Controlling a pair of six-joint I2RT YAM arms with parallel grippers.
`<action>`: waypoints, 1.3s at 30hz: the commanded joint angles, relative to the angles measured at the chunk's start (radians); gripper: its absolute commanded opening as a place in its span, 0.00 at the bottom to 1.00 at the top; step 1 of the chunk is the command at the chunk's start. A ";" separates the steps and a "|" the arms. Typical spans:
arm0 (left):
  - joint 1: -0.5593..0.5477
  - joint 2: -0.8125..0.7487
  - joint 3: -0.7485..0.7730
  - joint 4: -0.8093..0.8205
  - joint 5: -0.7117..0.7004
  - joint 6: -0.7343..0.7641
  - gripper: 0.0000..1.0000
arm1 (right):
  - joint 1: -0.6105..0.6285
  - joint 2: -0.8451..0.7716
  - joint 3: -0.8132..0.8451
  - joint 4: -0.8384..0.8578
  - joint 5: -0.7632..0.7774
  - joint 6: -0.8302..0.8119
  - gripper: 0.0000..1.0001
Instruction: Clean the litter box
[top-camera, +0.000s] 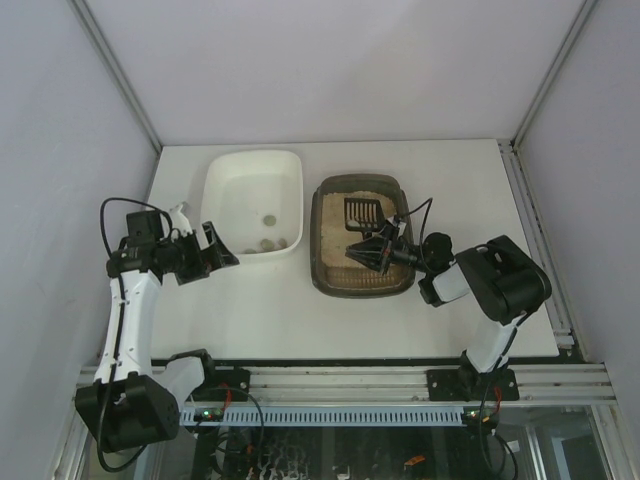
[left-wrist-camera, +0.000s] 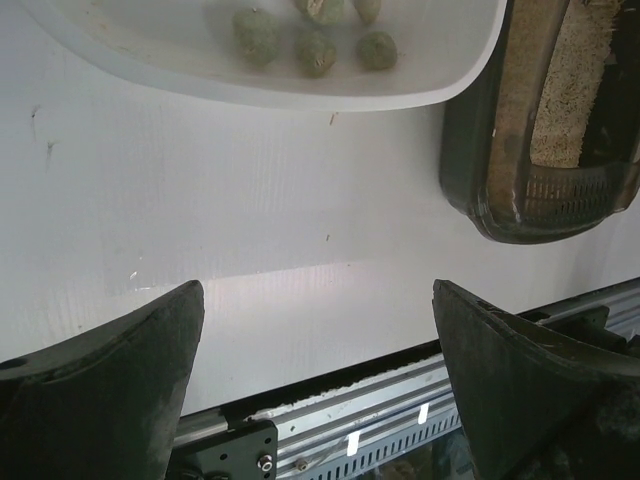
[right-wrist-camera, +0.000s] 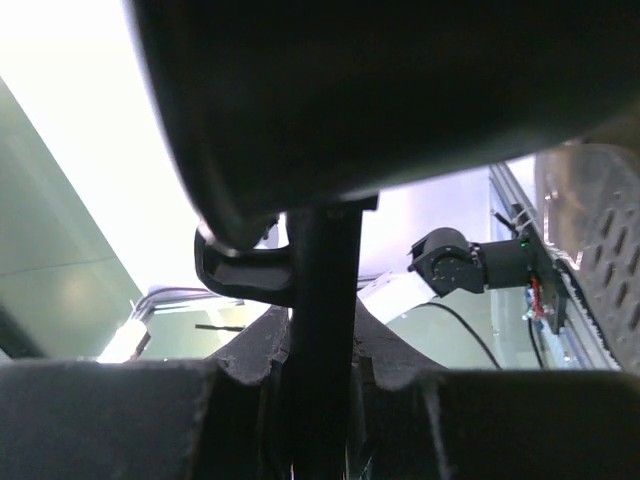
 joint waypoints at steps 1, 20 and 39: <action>0.009 0.010 -0.012 -0.008 0.024 0.014 1.00 | 0.005 -0.049 0.014 0.074 0.006 0.087 0.00; 0.013 0.040 -0.003 -0.060 0.042 0.033 1.00 | -0.014 0.002 0.056 -0.067 -0.197 -0.192 0.00; 0.016 0.020 -0.009 -0.048 0.033 0.029 1.00 | 0.083 -0.566 0.118 -1.365 0.245 -1.384 0.00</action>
